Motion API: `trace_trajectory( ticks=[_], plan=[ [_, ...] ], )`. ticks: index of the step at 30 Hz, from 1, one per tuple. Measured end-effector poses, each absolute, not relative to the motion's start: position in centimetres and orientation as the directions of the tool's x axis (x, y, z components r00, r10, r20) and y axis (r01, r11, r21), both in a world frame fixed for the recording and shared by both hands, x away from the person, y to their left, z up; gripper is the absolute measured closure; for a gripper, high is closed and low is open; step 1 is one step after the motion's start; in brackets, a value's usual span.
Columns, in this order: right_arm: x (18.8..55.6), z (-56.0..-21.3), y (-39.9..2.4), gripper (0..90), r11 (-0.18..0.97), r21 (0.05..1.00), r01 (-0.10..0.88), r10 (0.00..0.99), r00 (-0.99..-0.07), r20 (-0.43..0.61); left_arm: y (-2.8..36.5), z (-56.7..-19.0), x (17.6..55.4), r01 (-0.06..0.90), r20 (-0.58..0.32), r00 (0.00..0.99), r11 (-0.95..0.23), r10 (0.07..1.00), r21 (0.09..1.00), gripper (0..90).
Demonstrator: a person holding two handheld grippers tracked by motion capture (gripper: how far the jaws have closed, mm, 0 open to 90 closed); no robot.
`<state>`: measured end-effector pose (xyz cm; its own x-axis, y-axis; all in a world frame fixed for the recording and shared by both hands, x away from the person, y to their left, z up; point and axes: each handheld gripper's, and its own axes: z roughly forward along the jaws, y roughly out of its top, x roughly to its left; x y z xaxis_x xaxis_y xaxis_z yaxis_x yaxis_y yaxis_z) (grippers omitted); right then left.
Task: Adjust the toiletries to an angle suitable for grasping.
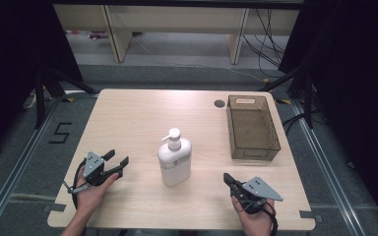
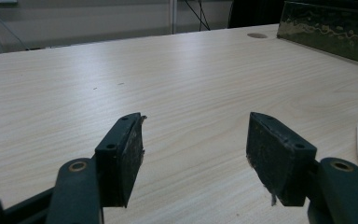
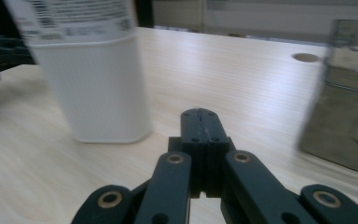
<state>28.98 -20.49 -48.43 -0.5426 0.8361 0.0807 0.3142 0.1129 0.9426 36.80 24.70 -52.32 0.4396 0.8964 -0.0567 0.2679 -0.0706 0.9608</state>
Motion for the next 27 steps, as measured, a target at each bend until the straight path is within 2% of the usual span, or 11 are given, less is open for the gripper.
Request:
trace_trajectory(
  ticks=[3,4,6,9,10,11,12,15,17,21,27],
  plan=[
    [29.3,-48.2,-18.6,90.0,0.159,0.949,0.273,0.798,-0.602,0.039,24.7,-52.3,36.8,0.267,-0.055,0.441,-0.072,0.896,0.961,35.7],
    [29.1,-48.2,-17.8,90.0,0.153,0.942,0.299,0.790,-0.610,0.065,24.7,-52.3,36.8,0.267,-0.056,0.441,-0.072,0.896,0.961,35.7],
    [29.4,-48.0,-16.6,90.0,0.174,0.946,0.275,0.771,-0.636,0.043,24.7,-52.3,36.8,0.265,-0.058,0.442,-0.069,0.895,0.962,35.7],
    [29.3,-47.8,-15.3,90.0,0.154,0.945,0.289,0.758,-0.648,0.075,24.8,-52.3,36.8,0.264,-0.059,0.443,-0.067,0.895,0.962,35.7],
    [29.7,-47.4,-14.1,90.0,0.175,0.950,0.259,0.732,-0.679,0.050,24.8,-52.3,36.8,0.265,-0.060,0.443,-0.067,0.894,0.962,35.7],
    [29.6,-47.2,-13.8,90.0,0.174,0.944,0.279,0.735,-0.676,0.064,24.8,-52.3,36.8,0.265,-0.060,0.443,-0.067,0.894,0.962,35.7],
    [29.8,-47.0,-13.2,90.0,0.191,0.951,0.244,0.726,-0.688,0.031,24.7,-52.3,36.8,0.266,-0.059,0.444,-0.068,0.894,0.962,35.7],
    [30.1,-46.6,-11.7,90.0,0.188,0.956,0.224,0.700,-0.714,0.030,24.7,-52.3,36.8,0.266,-0.058,0.444,-0.069,0.894,0.962,35.7],
    [30.2,-46.3,-10.9,90.0,0.207,0.953,0.222,0.697,-0.717,0.016,24.7,-52.3,36.8,0.267,-0.059,0.445,-0.069,0.894,0.961,35.7],
    [30.3,-46.0,-9.6,90.0,0.177,0.952,0.251,0.687,-0.724,0.063,24.7,-52.3,36.8,0.268,-0.060,0.445,-0.069,0.894,0.961,35.6],
    [31.0,-45.6,-8.0,90.0,0.161,0.963,0.214,0.697,-0.715,0.042,24.7,-52.3,36.8,0.268,-0.061,0.446,-0.068,0.893,0.961,35.6]
  ],
)
